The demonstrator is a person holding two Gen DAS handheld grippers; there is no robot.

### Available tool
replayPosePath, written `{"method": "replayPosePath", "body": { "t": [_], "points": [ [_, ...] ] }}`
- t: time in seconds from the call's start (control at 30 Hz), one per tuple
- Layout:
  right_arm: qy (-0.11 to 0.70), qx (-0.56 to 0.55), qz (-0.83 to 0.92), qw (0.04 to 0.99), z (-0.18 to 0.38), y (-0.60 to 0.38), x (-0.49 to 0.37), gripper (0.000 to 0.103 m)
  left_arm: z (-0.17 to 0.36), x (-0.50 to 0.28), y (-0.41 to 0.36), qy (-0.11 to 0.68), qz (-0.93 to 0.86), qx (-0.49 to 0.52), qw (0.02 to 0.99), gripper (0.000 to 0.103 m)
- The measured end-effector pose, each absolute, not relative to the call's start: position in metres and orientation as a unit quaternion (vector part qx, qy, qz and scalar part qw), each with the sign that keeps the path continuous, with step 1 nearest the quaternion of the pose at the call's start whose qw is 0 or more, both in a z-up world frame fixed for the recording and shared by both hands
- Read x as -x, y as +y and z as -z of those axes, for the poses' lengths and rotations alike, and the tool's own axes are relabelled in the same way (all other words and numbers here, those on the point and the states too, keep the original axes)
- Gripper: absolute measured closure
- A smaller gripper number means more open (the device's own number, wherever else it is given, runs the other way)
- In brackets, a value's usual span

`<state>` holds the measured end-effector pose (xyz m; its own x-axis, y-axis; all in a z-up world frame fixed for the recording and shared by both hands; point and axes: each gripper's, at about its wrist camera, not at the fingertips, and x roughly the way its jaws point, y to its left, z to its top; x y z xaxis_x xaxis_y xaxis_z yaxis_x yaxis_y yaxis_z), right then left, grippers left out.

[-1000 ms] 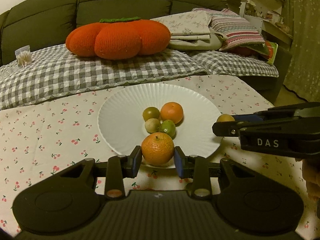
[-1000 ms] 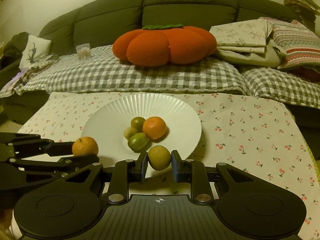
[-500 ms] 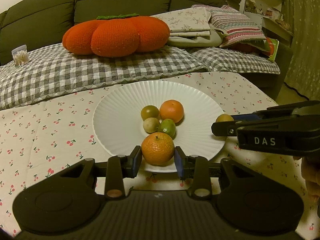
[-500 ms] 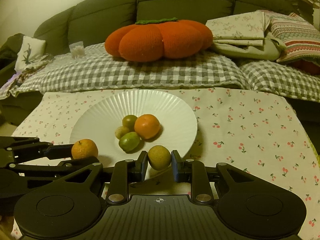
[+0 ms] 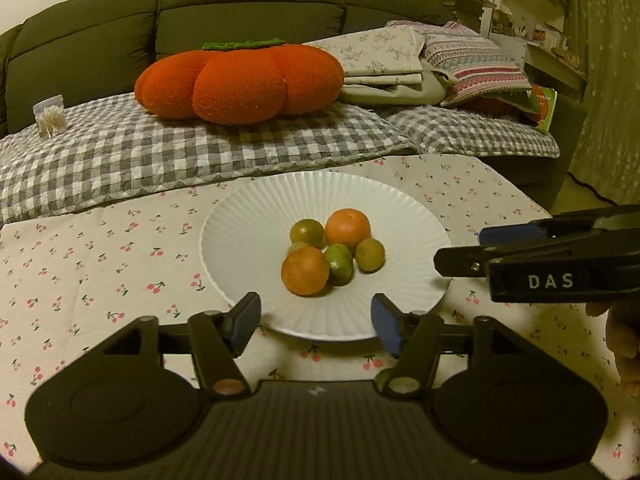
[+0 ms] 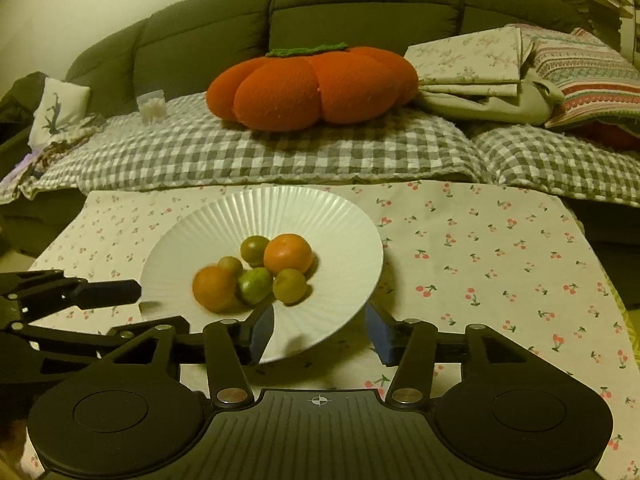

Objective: Organize fruits
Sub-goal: 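Lift both open tools away from the plate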

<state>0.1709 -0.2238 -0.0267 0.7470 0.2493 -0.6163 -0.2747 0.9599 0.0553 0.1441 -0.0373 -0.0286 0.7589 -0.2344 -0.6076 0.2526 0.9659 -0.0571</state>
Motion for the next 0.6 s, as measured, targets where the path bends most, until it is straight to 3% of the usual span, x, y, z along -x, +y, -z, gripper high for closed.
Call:
{"method": "replayPosePath", "body": {
  "t": [0.27,0.6],
  "points": [
    [0.325,0.030,-0.141,0.935,0.022,-0.225,-0.156,0.035,0.025,-0.127,-0.030,0.334,0.129,-0.012,0.934,0.024],
    [0.330,0.035,-0.136,0.934,0.018,-0.225,-0.135,0.027,0.026,-0.100,-0.027,0.354,0.131,-0.015,0.926,0.013]
  ]
}}
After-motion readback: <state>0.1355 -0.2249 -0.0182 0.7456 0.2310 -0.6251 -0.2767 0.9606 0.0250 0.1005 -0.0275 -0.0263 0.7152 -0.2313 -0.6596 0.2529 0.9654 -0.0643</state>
